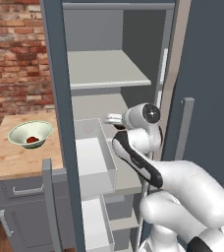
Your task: Take the bell pepper, orange, and tangerine from the freezer and place them in the bowl on the counter.
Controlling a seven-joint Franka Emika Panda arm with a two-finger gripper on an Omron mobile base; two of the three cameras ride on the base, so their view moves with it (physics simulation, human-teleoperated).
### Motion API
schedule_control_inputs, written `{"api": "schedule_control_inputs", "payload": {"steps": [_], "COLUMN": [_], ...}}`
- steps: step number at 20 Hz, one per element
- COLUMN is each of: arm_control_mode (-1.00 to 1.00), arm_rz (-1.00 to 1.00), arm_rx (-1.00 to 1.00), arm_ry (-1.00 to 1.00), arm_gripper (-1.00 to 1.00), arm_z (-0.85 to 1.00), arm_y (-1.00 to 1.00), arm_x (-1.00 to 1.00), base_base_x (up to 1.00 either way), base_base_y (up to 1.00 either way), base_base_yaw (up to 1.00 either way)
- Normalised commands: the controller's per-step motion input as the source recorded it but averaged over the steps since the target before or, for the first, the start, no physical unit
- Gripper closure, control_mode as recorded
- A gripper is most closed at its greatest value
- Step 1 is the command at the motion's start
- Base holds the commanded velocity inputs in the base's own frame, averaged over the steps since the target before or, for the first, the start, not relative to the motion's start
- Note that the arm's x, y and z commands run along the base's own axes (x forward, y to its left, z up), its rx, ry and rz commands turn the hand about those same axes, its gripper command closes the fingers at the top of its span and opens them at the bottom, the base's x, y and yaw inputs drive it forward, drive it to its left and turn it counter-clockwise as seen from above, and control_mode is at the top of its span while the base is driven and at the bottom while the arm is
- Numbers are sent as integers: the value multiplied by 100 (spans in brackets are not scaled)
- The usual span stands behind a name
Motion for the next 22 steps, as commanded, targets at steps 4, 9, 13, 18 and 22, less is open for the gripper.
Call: {"api": "schedule_control_inputs", "payload": {"steps": [4,9,13,18,22], "arm_control_mode": [-100,-100,-100,-100,-100], "arm_rz": [0,0,0,-2,-3], "arm_rx": [0,0,0,-1,-8], "arm_ry": [0,4,21,31,24], "arm_gripper": [100,100,100,100,100], "arm_z": [63,78,89,80,31], "arm_y": [-30,-17,-20,-24,-19], "arm_x": [-98,-95,-84,-73,-74], "base_base_x": [0,0,0,0,0], "base_base_y": [0,0,0,0,0], "base_base_yaw": [0,0,0,0,0]}}
